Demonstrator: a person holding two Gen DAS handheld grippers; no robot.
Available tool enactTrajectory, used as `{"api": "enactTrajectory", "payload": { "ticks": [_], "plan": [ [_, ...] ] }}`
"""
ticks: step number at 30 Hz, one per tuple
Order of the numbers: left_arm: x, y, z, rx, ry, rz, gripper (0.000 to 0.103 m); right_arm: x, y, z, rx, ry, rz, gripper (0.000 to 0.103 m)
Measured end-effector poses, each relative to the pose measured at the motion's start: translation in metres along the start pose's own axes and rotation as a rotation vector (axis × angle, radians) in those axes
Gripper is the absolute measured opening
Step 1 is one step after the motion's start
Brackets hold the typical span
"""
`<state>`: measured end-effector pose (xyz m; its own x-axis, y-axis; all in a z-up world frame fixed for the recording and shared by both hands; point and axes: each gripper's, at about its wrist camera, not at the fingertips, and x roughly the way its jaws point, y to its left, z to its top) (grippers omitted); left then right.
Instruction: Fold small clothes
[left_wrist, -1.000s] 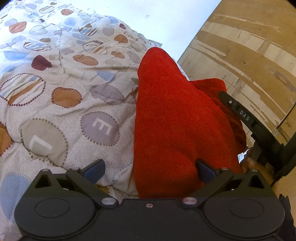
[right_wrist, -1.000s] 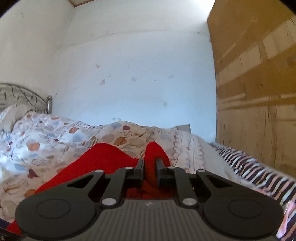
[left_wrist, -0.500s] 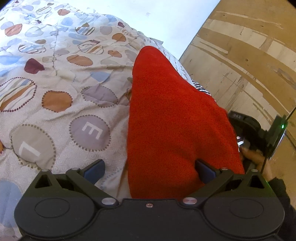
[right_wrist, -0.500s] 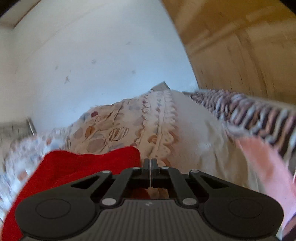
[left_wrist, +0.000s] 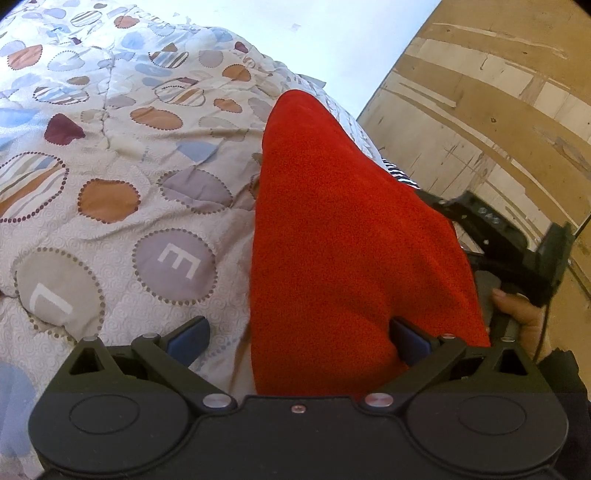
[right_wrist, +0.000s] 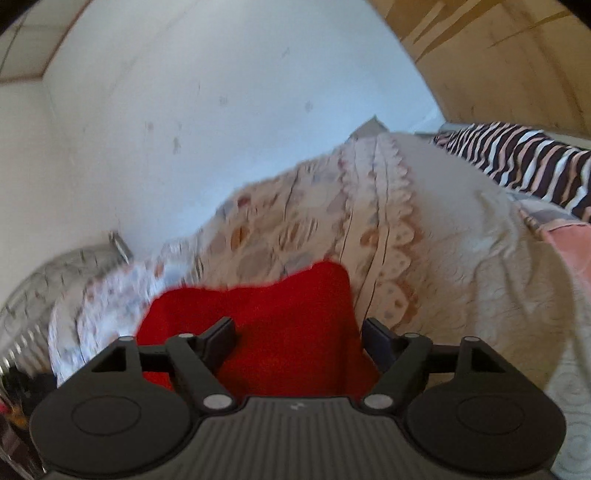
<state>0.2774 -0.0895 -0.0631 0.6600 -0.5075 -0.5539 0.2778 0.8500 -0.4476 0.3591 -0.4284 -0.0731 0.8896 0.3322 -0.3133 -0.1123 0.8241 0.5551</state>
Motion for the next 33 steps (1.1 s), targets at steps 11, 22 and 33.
{"api": "enactTrajectory", "payload": {
  "ticks": [11,22,33],
  "plan": [
    [-0.001,0.0,-0.001,-0.003,0.006,-0.004,0.103,-0.002,-0.002,-0.027,-0.024,-0.046,-0.031,0.062],
    [-0.02,-0.023,0.039,0.116,-0.023,0.053,0.102,0.0,-0.003,-0.026,-0.015,-0.05,-0.027,0.062],
    [0.028,-0.016,0.088,0.114,-0.079,0.119,0.103,-0.001,-0.003,-0.026,-0.012,-0.052,-0.025,0.062]
  ]
}}
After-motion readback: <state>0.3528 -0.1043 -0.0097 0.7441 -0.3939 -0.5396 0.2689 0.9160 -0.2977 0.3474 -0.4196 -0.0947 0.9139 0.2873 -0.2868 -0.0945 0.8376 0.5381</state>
